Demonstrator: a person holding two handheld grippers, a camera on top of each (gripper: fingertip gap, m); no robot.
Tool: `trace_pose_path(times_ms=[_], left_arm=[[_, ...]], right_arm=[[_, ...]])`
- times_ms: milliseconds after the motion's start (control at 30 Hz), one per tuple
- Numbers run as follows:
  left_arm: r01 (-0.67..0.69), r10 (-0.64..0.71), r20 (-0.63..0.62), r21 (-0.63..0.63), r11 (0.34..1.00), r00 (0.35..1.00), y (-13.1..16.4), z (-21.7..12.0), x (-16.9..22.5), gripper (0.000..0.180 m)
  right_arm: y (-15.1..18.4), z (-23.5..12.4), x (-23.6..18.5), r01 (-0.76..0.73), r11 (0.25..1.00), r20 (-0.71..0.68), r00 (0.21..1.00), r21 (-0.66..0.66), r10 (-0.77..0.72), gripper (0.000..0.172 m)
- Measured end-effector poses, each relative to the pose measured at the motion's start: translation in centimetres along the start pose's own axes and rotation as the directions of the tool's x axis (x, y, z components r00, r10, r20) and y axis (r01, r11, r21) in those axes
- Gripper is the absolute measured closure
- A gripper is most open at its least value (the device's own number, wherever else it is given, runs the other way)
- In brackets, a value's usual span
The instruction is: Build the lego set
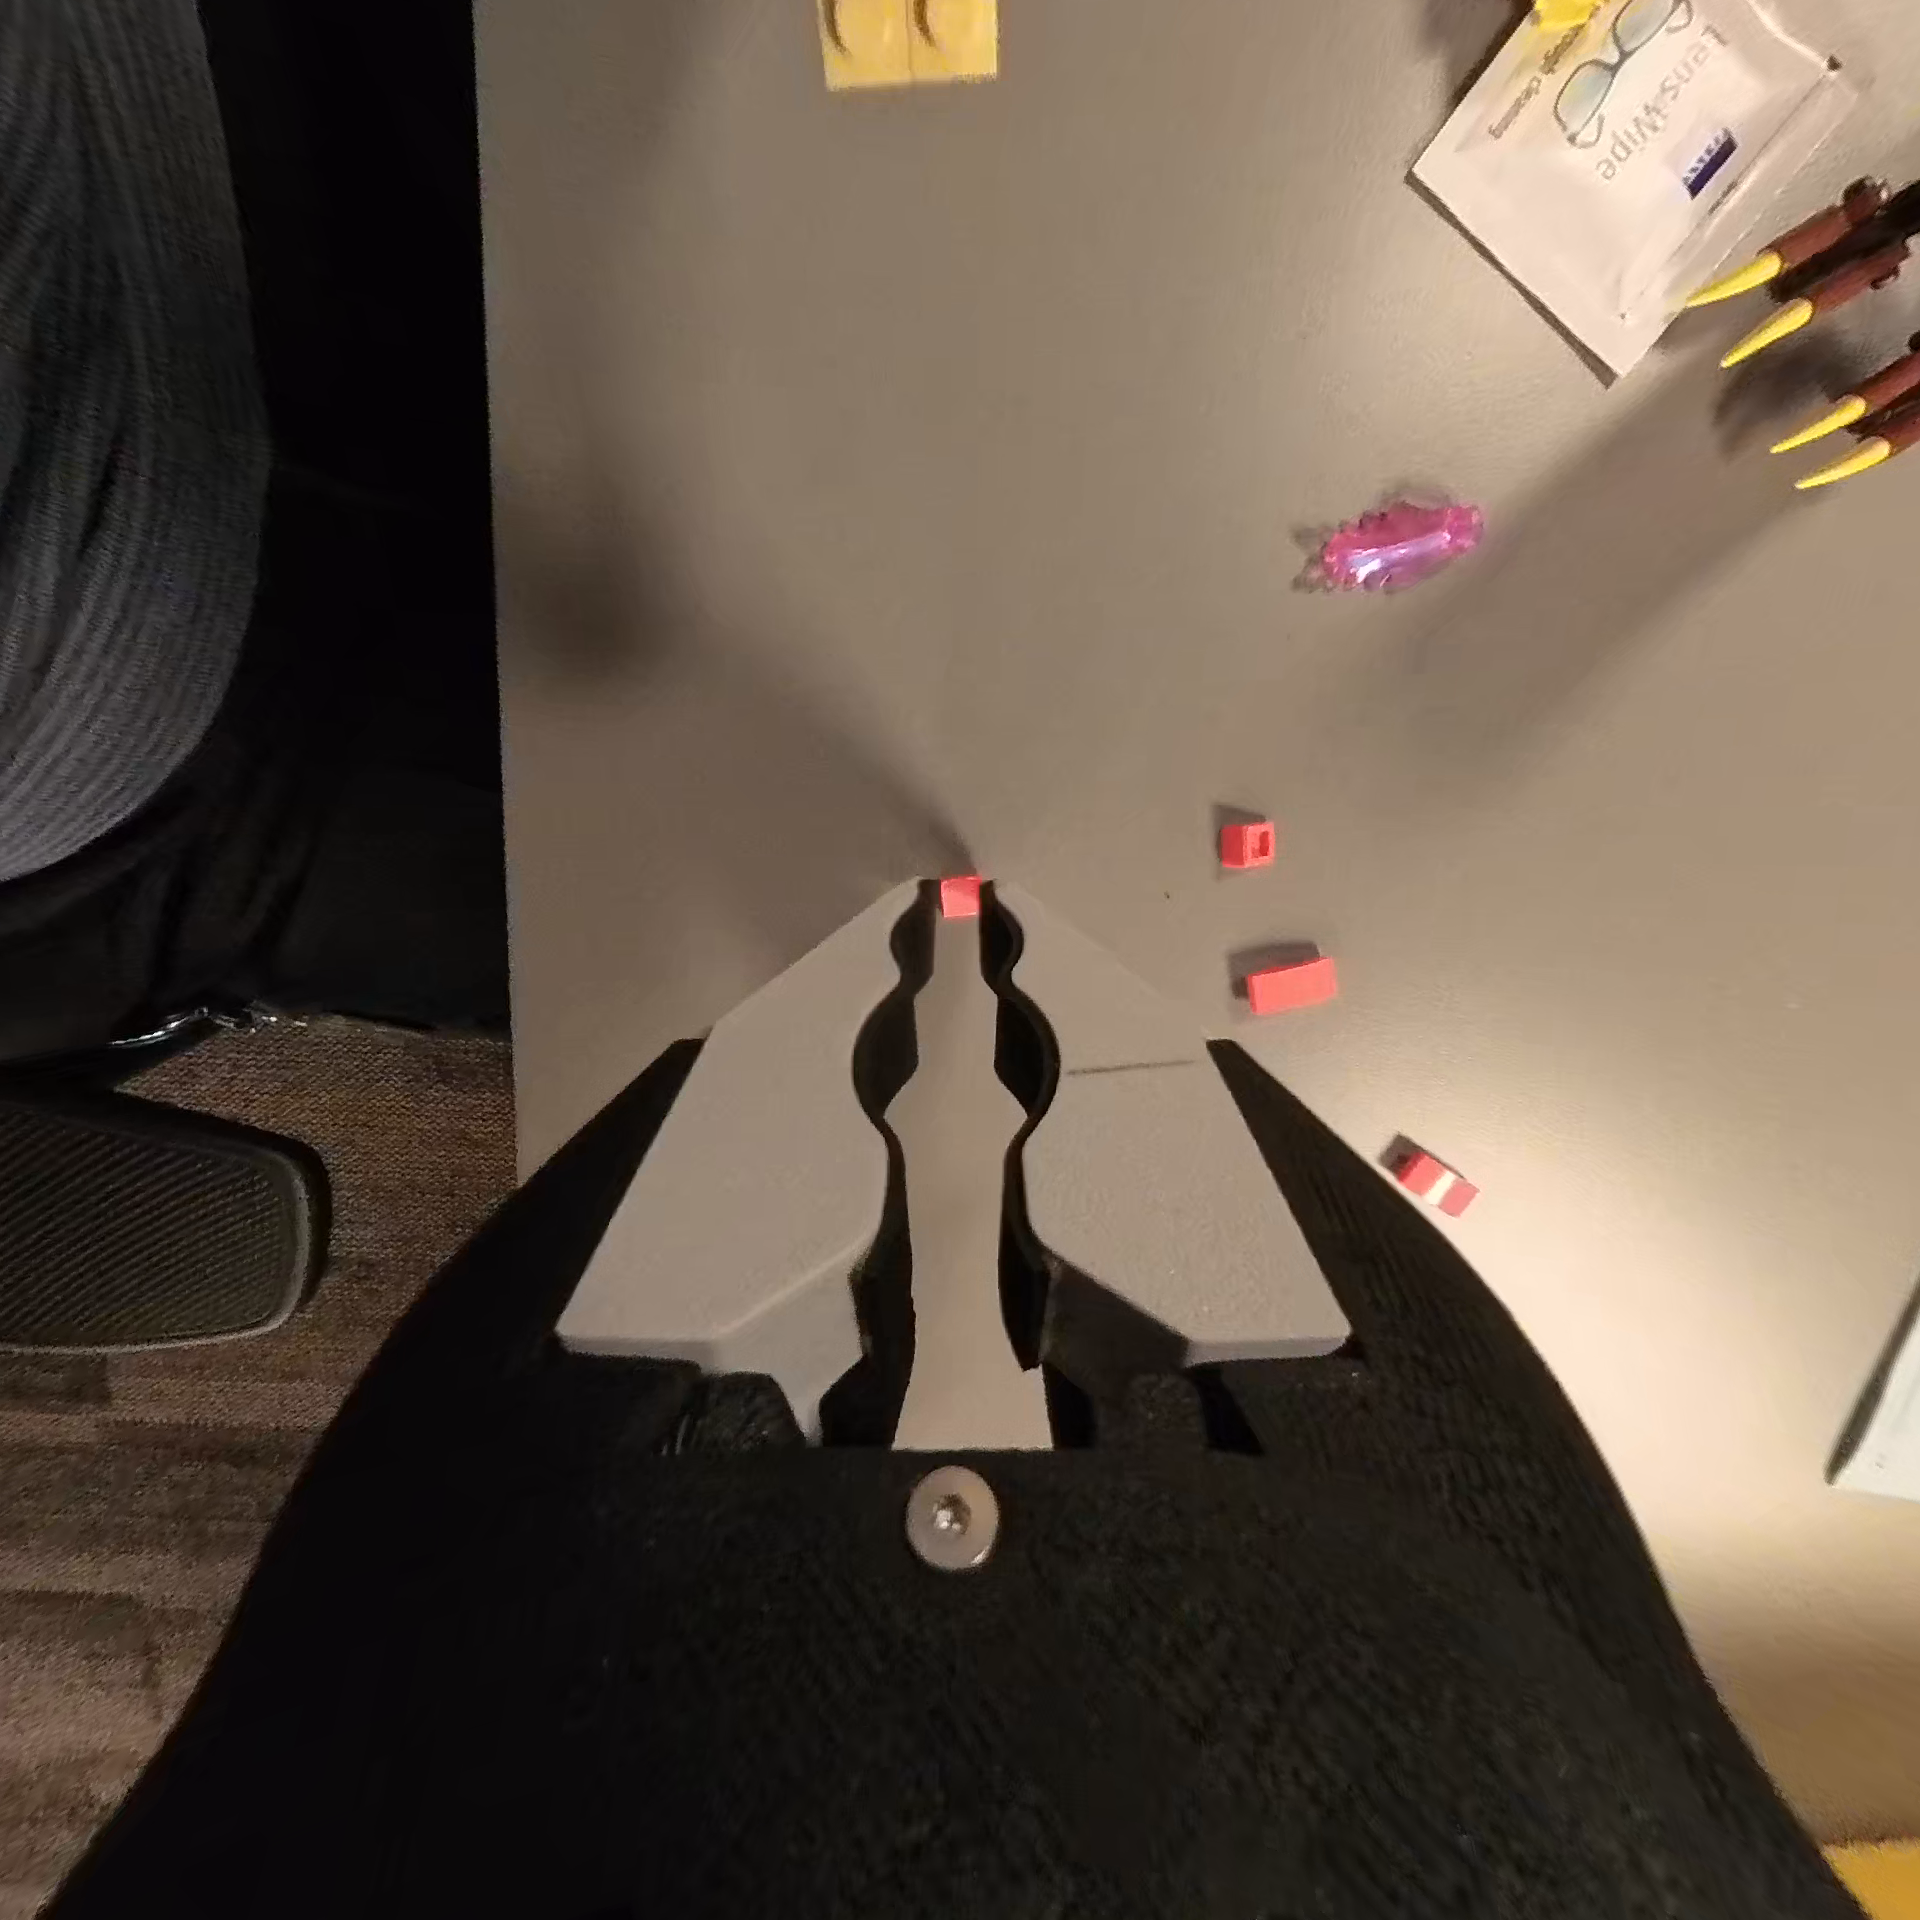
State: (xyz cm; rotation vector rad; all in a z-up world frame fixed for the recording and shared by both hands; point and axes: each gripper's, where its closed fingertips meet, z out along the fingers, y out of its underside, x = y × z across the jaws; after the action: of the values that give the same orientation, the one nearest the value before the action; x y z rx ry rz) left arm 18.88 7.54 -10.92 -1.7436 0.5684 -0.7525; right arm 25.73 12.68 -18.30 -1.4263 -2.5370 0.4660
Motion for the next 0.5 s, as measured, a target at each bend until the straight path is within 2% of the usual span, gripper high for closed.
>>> trace_pose_path(times_ms=[200,267,367,400,500], left_arm=[[-0.001,0.001,0.007,-0.01,1.0,1.0,0.1,0.1,-0.1,0.166],[-0.004,0.005,0.014,-0.025,1.0,1.0,0.3,0.2,-0.1,0.166],[-0.018,0.019,0.022,-0.048,0.999,1.0,0.6,0.4,-0.1,0.166],[-0.023,0.025,0.033,-0.056,0.998,0.999,0.8,0.4,-0.2,0.166],[-0.04,0.049,0.095,-0.093,0.995,0.994,1.2,0.1,-1.2,0.166]], right_arm=[[-0.4,-0.1,0.2,-0.026,0.999,-0.012,1.0,0.036,0.027,0.172],[-2.2,-0.8,0.5,-0.065,0.987,-0.024,0.997,0.149,0.069,0.172],[-6.2,-2.6,0.8,-0.126,0.919,-0.018,0.99,0.373,0.143,0.172],[-6.8,-2.8,1.0,-0.132,0.905,-0.029,0.987,0.404,0.156,0.172],[-5.6,-1.8,1.9,-0.109,0.937,-0.121,0.98,0.331,0.157,0.172]])
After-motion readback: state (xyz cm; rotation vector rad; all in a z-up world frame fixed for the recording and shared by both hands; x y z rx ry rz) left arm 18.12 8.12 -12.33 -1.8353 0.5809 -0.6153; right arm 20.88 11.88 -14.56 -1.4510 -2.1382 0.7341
